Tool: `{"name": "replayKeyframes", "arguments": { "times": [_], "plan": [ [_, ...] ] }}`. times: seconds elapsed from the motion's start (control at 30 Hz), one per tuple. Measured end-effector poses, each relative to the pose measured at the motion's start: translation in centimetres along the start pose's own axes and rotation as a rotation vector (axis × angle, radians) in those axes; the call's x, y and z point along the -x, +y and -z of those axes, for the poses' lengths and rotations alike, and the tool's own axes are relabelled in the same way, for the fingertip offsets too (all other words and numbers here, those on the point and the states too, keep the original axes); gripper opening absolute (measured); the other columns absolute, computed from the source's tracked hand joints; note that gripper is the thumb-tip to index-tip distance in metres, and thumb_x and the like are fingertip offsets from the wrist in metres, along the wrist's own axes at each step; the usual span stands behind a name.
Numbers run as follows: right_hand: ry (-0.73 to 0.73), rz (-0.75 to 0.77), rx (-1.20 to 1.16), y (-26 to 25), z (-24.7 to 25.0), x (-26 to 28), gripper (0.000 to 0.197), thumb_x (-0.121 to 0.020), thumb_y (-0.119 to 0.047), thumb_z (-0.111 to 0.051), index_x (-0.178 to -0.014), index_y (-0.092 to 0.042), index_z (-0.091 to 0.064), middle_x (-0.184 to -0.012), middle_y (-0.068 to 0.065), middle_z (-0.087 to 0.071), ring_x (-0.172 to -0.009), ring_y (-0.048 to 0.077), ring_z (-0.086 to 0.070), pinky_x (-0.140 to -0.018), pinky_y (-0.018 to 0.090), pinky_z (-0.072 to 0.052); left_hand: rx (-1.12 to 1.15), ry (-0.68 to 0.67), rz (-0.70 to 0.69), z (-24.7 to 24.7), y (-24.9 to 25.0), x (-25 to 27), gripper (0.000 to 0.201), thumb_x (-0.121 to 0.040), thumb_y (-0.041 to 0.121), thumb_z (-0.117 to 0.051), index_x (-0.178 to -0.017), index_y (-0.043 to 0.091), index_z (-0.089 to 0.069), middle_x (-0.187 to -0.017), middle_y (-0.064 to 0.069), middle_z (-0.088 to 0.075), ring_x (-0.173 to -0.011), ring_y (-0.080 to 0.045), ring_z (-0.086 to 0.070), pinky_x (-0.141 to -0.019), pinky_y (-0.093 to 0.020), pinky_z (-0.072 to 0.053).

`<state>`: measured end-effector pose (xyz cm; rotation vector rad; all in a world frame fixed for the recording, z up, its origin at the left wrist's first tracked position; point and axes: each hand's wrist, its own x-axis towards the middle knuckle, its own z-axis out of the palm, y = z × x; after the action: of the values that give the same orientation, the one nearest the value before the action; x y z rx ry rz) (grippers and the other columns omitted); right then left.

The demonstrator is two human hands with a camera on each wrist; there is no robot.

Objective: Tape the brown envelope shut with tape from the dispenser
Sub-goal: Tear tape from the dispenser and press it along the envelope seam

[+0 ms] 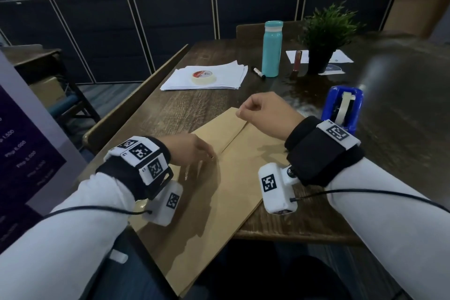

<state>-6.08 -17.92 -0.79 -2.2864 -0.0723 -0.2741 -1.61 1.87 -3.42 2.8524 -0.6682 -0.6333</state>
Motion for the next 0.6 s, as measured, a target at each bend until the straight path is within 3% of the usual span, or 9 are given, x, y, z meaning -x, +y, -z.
{"name": "replayKeyframes", "arguments": {
  "times": [0.1, 0.17, 0.23, 0.3, 0.37, 0.47, 0.53, 0.6],
  "plan": [
    [-0.049, -0.070, -0.044, 0.3, -0.3, -0.6, 0.023, -0.090, -0.022, -0.063, -0.095, -0.001, -0.069, -0.074, -0.008, -0.060, -0.065, 0.002, -0.052, -0.061, 0.016, -0.044, -0.083, -0.008, 0.003, 0.0, -0.2, -0.1, 0.035, -0.096, 0.029, -0.044, -0.128, 0.035, -0.058, -0.141, 0.013, -0.051, -0.128, -0.014, -0.048, -0.113, -0.036, -0.032],
    [-0.089, -0.121, -0.091, 0.4, -0.7, -1.1, 0.023, -0.088, -0.021, -0.064, -0.096, 0.000, -0.071, -0.088, 0.000, -0.068, -0.077, 0.011, -0.059, -0.079, 0.028, -0.053, -0.118, -0.017, 0.000, 0.0, -0.4, 0.0, 0.037, -0.096, 0.032, -0.042, -0.128, 0.036, -0.058, -0.140, 0.010, -0.053, -0.128, -0.015, -0.048, -0.112, -0.037, -0.033],
    [-0.137, -0.167, -0.127, 0.5, -1.1, -1.6, 0.018, -0.086, -0.019, -0.065, -0.090, -0.004, -0.073, -0.099, 0.006, -0.070, -0.090, 0.019, -0.062, -0.092, 0.036, -0.052, -0.157, -0.029, -0.010, 0.1, -0.6, 0.3, 0.038, -0.096, 0.035, -0.039, -0.129, 0.036, -0.058, -0.140, 0.008, -0.053, -0.129, -0.017, -0.048, -0.112, -0.038, -0.033],
    [-0.190, -0.206, -0.132, 0.6, -1.7, -1.9, 0.013, -0.085, -0.019, -0.066, -0.083, -0.007, -0.071, -0.095, 0.006, -0.067, -0.089, 0.021, -0.060, -0.092, 0.036, -0.051, -0.193, -0.050, -0.037, 0.2, -0.5, 0.9, 0.038, -0.098, 0.030, -0.038, -0.131, 0.032, -0.057, -0.144, 0.013, -0.048, -0.132, -0.015, -0.044, -0.113, -0.037, -0.031],
    [-0.239, -0.237, -0.106, 0.7, -2.5, -2.3, 0.017, -0.084, -0.020, -0.067, -0.087, -0.004, -0.069, -0.092, 0.009, -0.063, -0.086, 0.018, -0.056, -0.089, 0.037, -0.051, -0.199, -0.062, -0.052, 0.3, -0.6, 1.2, 0.038, -0.098, 0.026, -0.038, -0.131, 0.031, -0.057, -0.144, 0.018, -0.046, -0.133, -0.013, -0.043, -0.114, -0.035, -0.030],
    [-0.282, -0.257, -0.064, 0.8, -3.8, -2.5, 0.019, -0.084, -0.022, -0.068, -0.076, -0.006, -0.063, -0.075, 0.002, -0.058, -0.076, 0.016, -0.052, -0.073, 0.030, -0.045, -0.171, -0.052, -0.050, 0.2, -1.1, 1.5, 0.039, -0.095, 0.024, -0.040, -0.127, 0.033, -0.060, -0.142, 0.021, -0.048, -0.130, -0.011, -0.045, -0.113, -0.035, -0.031],
    [-0.305, -0.268, -0.023, 0.8, -4.6, -2.5, 0.024, -0.086, -0.022, -0.067, -0.067, -0.012, -0.056, -0.067, -0.002, -0.052, -0.074, 0.017, -0.052, -0.074, 0.028, -0.044, -0.163, -0.050, -0.048, 0.1, -1.2, 1.7, 0.041, -0.094, 0.019, -0.040, -0.127, 0.033, -0.060, -0.141, 0.022, -0.048, -0.129, -0.010, -0.045, -0.113, -0.034, -0.032],
    [-0.312, -0.292, -0.010, 1.1, -5.4, -2.5, 0.022, -0.086, -0.022, -0.067, -0.071, -0.011, -0.056, -0.069, 0.000, -0.054, -0.078, 0.020, -0.055, -0.078, 0.030, -0.048, -0.162, -0.041, -0.054, 0.0, -1.3, 1.6, 0.044, -0.092, 0.014, -0.041, -0.126, 0.034, -0.061, -0.141, 0.023, -0.048, -0.129, -0.009, -0.045, -0.112, -0.033, -0.033]
  ]
}}
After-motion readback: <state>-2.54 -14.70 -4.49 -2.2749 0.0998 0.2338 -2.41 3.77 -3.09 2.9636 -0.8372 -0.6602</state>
